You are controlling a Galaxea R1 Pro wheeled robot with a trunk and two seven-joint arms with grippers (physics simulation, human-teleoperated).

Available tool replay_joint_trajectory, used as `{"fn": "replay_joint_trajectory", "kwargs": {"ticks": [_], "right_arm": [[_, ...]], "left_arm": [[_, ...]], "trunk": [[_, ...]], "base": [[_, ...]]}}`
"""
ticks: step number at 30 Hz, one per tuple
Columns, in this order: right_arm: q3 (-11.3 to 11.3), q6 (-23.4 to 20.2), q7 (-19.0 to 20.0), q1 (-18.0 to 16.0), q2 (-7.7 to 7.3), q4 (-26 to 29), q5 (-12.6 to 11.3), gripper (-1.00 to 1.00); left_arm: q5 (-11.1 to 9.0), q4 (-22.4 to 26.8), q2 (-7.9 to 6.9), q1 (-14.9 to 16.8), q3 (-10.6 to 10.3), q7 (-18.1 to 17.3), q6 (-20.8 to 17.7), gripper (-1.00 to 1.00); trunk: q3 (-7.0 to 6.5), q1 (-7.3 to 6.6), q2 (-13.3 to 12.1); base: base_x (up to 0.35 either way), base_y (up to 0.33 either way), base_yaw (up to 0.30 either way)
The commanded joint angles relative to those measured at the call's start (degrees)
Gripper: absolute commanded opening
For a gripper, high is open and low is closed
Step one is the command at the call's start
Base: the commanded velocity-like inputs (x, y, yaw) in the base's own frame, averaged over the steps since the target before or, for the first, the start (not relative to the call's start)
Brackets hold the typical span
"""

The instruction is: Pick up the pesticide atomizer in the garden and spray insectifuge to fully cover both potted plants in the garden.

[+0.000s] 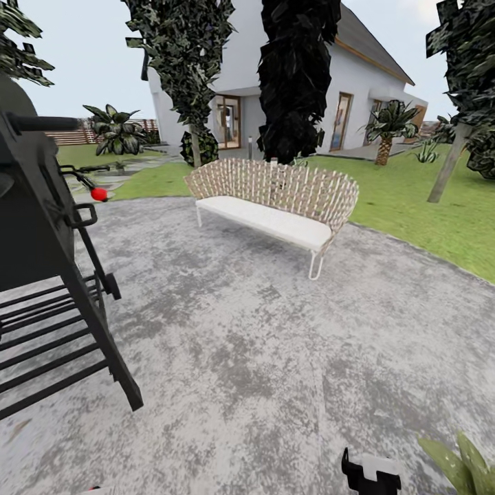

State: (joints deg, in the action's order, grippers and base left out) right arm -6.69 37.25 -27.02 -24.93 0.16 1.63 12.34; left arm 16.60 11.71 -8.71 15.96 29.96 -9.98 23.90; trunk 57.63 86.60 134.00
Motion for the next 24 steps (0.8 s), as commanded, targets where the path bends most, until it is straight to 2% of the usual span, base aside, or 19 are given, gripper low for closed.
{"fn": "replay_joint_trajectory", "kwargs": {"ticks": [1,11,19,24], "right_arm": [[-0.5,0.1,-0.2,0.0,0.02,0.0,0.6,1.0],[-0.4,0.1,-0.2,0.0,0.02,0.0,0.6,1.0],[-0.5,0.1,-0.2,0.0,0.02,0.0,0.7,1.0],[-0.4,0.1,-0.2,0.0,0.02,0.0,0.6,1.0]], "left_arm": [[0.3,0.0,0.0,0.0,0.5,-0.3,0.2,-1.0],[0.1,0.0,0.0,0.0,0.6,-0.3,0.2,-1.0],[0.1,0.0,-0.08,0.0,0.6,-0.3,0.2,-1.0],[0.1,0.0,-0.08,0.0,0.6,-0.3,0.2,-1.0]], "trunk": [[0.05,0.02,0.0],[0.05,0.02,0.0],[0.05,0.02,0.0],[-0.15,0.02,0.0]], "base": [[0.283,-0.168,0.0],[0.297,-0.133,0.0],[0.338,0.002,0.0],[0.307,0.149,0.0]]}}
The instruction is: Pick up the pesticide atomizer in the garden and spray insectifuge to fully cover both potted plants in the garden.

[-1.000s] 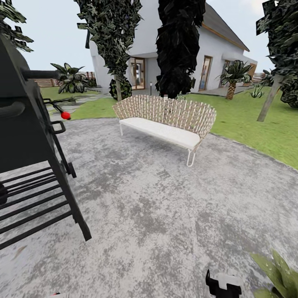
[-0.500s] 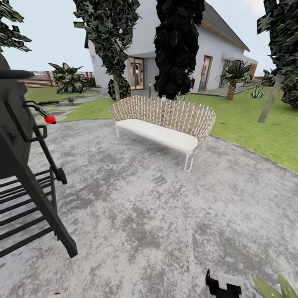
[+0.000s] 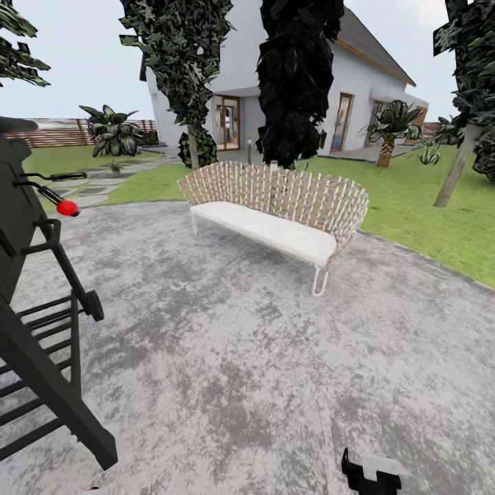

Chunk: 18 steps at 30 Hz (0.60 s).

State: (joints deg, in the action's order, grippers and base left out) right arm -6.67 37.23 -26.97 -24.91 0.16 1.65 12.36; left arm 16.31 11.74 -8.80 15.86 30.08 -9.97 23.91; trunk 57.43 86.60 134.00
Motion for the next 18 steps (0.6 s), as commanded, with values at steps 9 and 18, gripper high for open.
{"fn": "replay_joint_trajectory", "kwargs": {"ticks": [9,18], "right_arm": [[-0.5,0.0,-0.2,0.3,-0.5,-0.1,0.9,1.0],[-0.5,0.0,-0.3,0.4,-0.22,0.0,0.9,1.0]], "left_arm": [[0.4,-0.1,0.05,0.0,0.4,-0.3,0.2,-1.0],[0.6,-0.1,0.02,0.0,0.5,-0.3,0.2,-1.0]], "trunk": [[-0.05,0.02,0.0],[-0.05,0.02,0.0]], "base": [[0.296,0.157,0.0],[0.309,0.016,0.0]]}}
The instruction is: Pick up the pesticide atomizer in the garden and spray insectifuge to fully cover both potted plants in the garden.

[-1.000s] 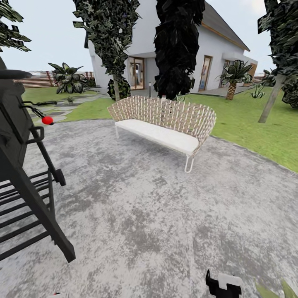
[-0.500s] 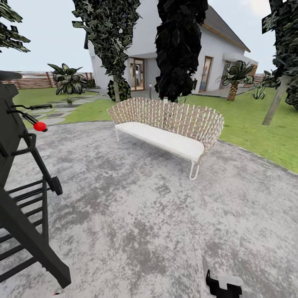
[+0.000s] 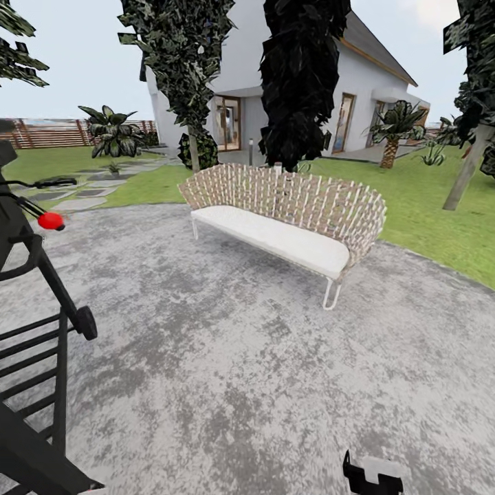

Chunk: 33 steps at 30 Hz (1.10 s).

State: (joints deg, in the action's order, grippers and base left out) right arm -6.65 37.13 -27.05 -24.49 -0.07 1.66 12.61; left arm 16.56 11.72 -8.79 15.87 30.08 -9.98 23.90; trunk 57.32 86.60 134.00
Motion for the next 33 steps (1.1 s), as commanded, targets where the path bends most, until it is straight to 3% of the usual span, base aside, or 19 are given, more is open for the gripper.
{"fn": "replay_joint_trajectory", "kwargs": {"ticks": [1,17,33], "right_arm": [[-0.5,0.1,-0.2,0.0,0.08,-0.1,0.6,1.0],[-0.5,0.1,-0.2,0.0,0.16,-0.1,0.6,1.0],[-0.5,0.1,-0.2,0.0,0.16,-0.1,0.6,1.0]], "left_arm": [[0.4,0.0,0.0,0.0,0.5,-0.3,0.2,-1.0],[0.2,0.0,-0.04,0.0,0.5,-0.3,0.2,-1.0],[0.2,0.0,-0.04,0.0,0.5,-0.2,0.2,-1.0]], "trunk": [[0.05,0.02,0.0],[0.05,0.02,0.0],[0.05,0.02,0.0]], "base": [[0.304,-0.122,0.0],[0.297,-0.138,0.0],[0.337,-0.008,0.0]]}}
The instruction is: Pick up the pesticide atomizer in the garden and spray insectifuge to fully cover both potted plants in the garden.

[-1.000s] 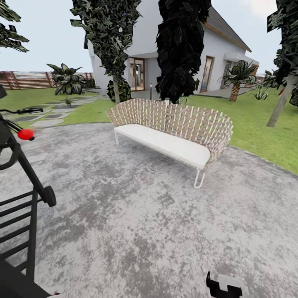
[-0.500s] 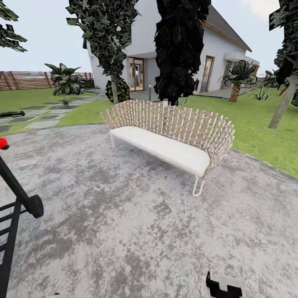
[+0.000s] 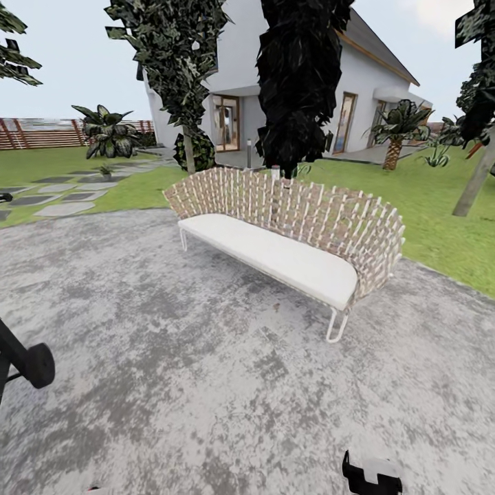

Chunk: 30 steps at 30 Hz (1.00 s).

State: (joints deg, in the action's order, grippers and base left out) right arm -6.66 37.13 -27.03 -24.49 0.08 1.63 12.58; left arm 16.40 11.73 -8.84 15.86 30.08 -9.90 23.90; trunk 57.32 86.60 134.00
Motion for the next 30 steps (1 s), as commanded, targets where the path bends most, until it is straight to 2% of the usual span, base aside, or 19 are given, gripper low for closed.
{"fn": "replay_joint_trajectory", "kwargs": {"ticks": [1,21,30], "right_arm": [[-0.5,0.1,-0.2,0.0,0.01,-0.1,0.6,1.0],[-0.5,0.1,-0.2,0.0,0.04,0.0,0.6,1.0],[-0.5,0.1,-0.2,0.0,0.1,0.0,0.6,1.0]], "left_arm": [[0.4,0.0,0.0,0.0,0.5,-0.3,0.2,-1.0],[0.3,0.0,0.03,0.0,0.5,-0.3,0.2,-1.0],[0.3,0.0,0.05,0.0,0.5,-0.3,0.2,-1.0]], "trunk": [[0.05,0.02,0.0],[0.05,0.02,0.0],[0.05,0.02,0.0]], "base": [[0.339,0.0,0.0],[0.34,0.0,0.004],[0.339,0.0,0.233]]}}
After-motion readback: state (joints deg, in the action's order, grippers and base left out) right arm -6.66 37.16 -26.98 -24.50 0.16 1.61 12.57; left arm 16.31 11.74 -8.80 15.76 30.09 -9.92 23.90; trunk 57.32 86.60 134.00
